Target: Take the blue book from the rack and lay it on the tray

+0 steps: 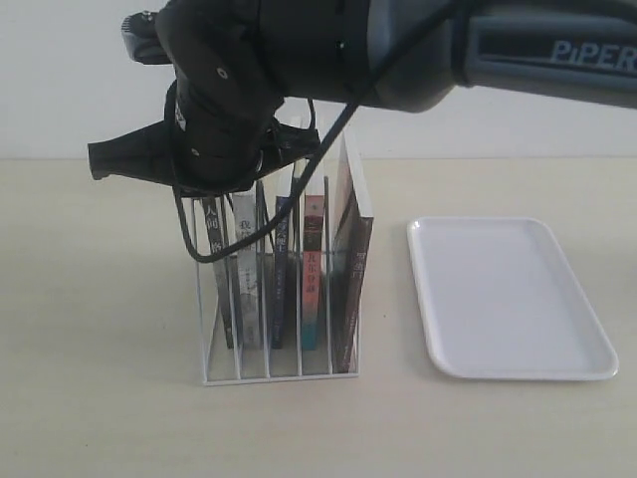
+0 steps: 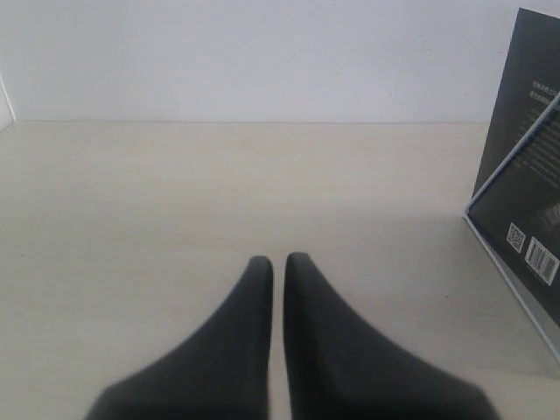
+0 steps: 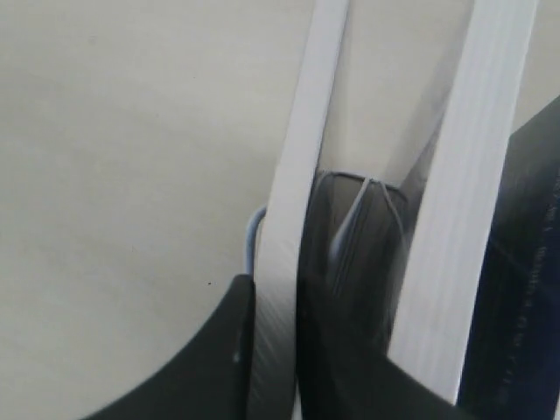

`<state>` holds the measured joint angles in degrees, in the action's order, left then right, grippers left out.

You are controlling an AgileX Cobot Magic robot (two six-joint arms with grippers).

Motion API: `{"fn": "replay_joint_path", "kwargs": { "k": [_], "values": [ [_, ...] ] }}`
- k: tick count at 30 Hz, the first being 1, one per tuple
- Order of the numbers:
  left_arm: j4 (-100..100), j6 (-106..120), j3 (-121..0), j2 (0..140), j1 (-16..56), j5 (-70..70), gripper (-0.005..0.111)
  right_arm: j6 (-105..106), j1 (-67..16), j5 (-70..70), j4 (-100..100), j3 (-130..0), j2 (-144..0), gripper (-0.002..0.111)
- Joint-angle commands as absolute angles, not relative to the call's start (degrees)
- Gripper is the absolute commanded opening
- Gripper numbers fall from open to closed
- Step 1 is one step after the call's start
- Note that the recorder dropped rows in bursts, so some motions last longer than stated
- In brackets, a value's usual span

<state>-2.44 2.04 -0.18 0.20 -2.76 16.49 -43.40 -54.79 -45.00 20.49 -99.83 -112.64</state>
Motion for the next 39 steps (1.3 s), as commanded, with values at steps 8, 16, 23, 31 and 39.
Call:
{"fn": "replay_joint_path", "kwargs": {
  "k": [8, 16, 23, 31, 39],
  "values": [
    [-2.37, 1.91, 0.0, 0.0, -2.77, 16.26, 0.004, -42.87, -54.41, -50.0, 21.47, -104.77, -112.52, 0.0],
    [-2.37, 1.91, 0.0, 0.0, -2.77, 16.26, 0.004, -41.7, -55.45, -52.1, 21.87, -108.28, -112.52, 0.0],
    [-2.37, 1.91, 0.0, 0.0, -2.77, 16.26, 0.004, -41.7, -55.91, -52.57, 23.07, -109.39, -112.28, 0.0],
    [-2.37, 1.91, 0.0, 0.0, -2.77, 16.26, 0.004, -41.7, -55.91, -52.57, 23.88, -109.39, -109.74, 0.0],
    [-2.37, 1.91, 0.0, 0.0, -2.77, 16.26, 0.004, -41.7, -55.91, -53.1, 23.77, -109.39, -109.19, 0.0]
  ]
}}
